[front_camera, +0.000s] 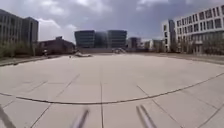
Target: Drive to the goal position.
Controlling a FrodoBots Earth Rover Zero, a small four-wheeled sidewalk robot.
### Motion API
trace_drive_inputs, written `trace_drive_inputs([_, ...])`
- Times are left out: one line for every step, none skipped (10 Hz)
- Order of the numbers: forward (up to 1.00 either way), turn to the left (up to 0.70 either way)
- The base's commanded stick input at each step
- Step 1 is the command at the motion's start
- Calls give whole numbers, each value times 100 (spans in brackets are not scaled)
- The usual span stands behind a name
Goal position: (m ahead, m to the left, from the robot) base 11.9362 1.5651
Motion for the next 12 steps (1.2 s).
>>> trace_drive_inputs([100,4])
trace_drive_inputs([100,4])
trace_drive_inputs([100,4])
trace_drive_inputs([100,4])
trace_drive_inputs([100,4])
trace_drive_inputs([100,4])
trace_drive_inputs([100,4])
trace_drive_inputs([100,4])
trace_drive_inputs([100,4])
trace_drive_inputs([100,4])
trace_drive_inputs([100,4])
trace_drive_inputs([100,-12])
